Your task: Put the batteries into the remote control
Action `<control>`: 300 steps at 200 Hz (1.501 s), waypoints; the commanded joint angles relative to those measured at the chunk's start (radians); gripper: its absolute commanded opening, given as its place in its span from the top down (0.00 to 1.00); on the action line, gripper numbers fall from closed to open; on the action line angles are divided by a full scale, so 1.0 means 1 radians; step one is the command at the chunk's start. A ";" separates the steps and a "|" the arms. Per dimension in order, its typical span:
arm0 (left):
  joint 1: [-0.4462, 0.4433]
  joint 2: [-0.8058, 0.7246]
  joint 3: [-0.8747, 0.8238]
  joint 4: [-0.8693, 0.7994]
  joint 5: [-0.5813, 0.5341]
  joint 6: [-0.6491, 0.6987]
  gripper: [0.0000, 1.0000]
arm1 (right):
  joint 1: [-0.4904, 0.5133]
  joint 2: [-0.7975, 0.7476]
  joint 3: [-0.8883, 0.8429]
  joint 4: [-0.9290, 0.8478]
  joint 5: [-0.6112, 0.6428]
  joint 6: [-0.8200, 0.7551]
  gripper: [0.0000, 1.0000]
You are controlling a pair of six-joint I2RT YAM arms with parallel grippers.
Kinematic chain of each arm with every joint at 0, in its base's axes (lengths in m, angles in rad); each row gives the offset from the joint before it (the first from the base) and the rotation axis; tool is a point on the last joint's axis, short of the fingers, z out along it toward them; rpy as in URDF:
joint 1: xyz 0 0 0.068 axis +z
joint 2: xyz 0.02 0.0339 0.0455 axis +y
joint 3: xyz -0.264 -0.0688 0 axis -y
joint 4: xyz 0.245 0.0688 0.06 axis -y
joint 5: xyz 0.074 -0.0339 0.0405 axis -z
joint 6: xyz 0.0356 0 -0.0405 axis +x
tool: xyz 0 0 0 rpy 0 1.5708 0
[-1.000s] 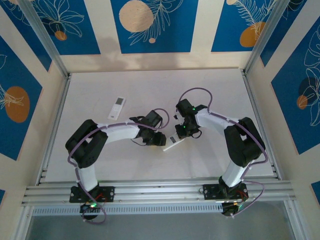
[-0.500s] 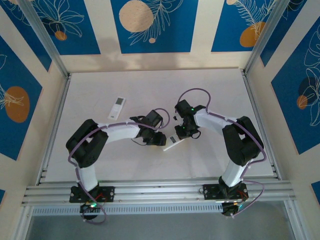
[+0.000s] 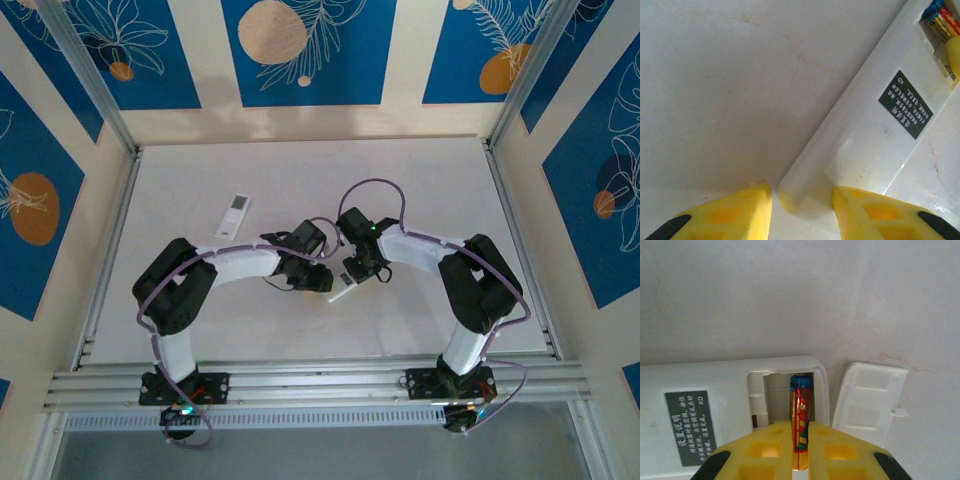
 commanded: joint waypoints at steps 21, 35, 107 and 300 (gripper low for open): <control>0.014 0.075 -0.037 -0.023 -0.107 0.030 0.62 | -0.038 0.121 -0.008 0.160 0.133 -0.090 0.85; 0.016 0.071 -0.037 -0.022 -0.106 0.031 0.62 | -0.062 0.142 -0.011 0.157 0.108 -0.091 0.84; 0.023 0.064 -0.045 -0.009 -0.097 0.036 0.63 | -0.056 0.127 -0.034 0.158 0.170 -0.090 0.75; 0.024 0.074 -0.045 0.004 -0.081 0.025 0.63 | -0.117 -0.094 0.035 0.041 -0.193 -0.013 0.59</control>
